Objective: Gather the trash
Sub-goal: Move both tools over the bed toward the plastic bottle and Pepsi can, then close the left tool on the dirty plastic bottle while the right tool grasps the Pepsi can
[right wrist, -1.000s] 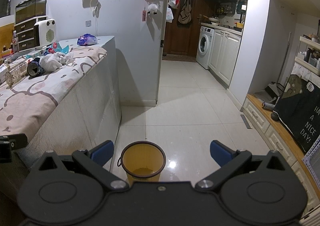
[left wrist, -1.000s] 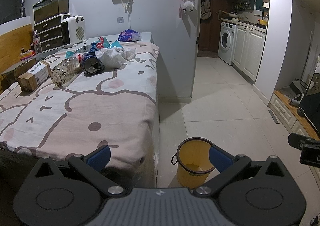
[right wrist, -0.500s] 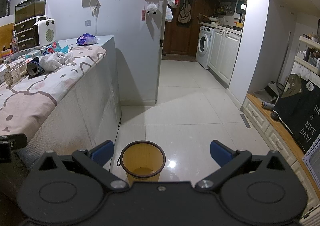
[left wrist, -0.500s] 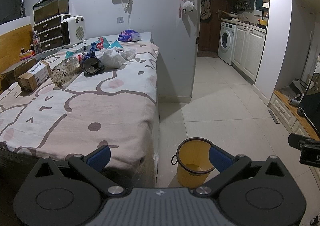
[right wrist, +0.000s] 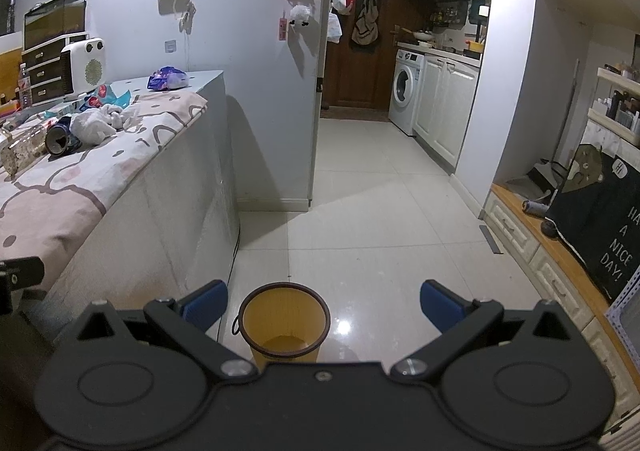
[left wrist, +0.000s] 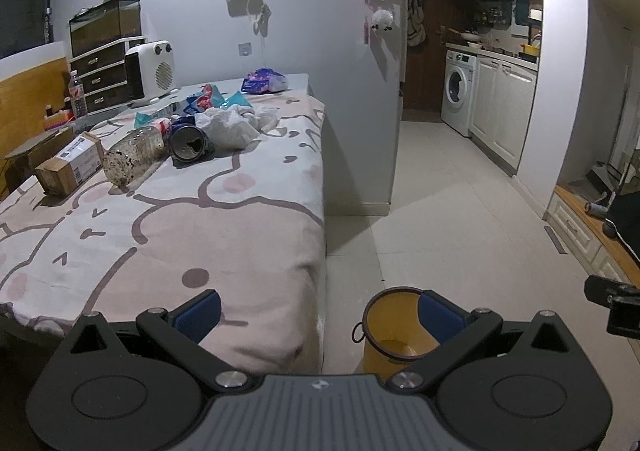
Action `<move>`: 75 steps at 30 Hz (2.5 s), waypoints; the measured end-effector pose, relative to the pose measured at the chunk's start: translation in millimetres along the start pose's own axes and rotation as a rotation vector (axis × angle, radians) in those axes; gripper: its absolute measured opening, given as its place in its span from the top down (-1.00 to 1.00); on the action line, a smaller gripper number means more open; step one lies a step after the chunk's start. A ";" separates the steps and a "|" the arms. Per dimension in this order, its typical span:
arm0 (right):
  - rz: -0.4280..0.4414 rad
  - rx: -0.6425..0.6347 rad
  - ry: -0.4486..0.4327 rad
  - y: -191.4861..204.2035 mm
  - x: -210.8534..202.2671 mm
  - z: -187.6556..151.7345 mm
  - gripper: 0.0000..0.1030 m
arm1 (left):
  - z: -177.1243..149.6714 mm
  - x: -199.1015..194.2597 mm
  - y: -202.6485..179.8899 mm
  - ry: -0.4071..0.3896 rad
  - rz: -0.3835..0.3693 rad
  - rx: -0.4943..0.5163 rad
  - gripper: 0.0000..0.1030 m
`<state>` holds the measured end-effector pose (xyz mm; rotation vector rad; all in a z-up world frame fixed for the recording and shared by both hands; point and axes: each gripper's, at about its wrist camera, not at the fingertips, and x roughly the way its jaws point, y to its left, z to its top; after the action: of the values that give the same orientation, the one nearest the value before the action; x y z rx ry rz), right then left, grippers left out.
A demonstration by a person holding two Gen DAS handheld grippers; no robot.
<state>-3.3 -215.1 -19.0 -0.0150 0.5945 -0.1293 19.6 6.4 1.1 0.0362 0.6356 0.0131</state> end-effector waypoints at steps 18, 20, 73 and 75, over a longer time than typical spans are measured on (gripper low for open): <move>0.108 -0.053 0.010 57.2 48.7 47.0 -1.00 | 28.4 49.4 83.4 0.022 0.123 -0.105 -1.00; 0.129 -0.062 0.006 69.7 54.7 53.1 -1.00 | 34.7 52.4 99.1 0.008 0.154 -0.117 -1.00; 0.805 -0.448 -0.104 362.0 230.4 194.9 0.21 | 111.2 218.3 283.8 -0.079 0.118 -0.322 -0.54; 0.820 -0.459 -0.104 365.1 233.8 193.8 0.25 | 111.4 223.6 287.3 -0.051 0.084 -0.341 -0.28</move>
<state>339.7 113.1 -7.5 -0.2183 0.4774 0.7999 265.3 295.4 -31.1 -0.2656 0.5736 0.2003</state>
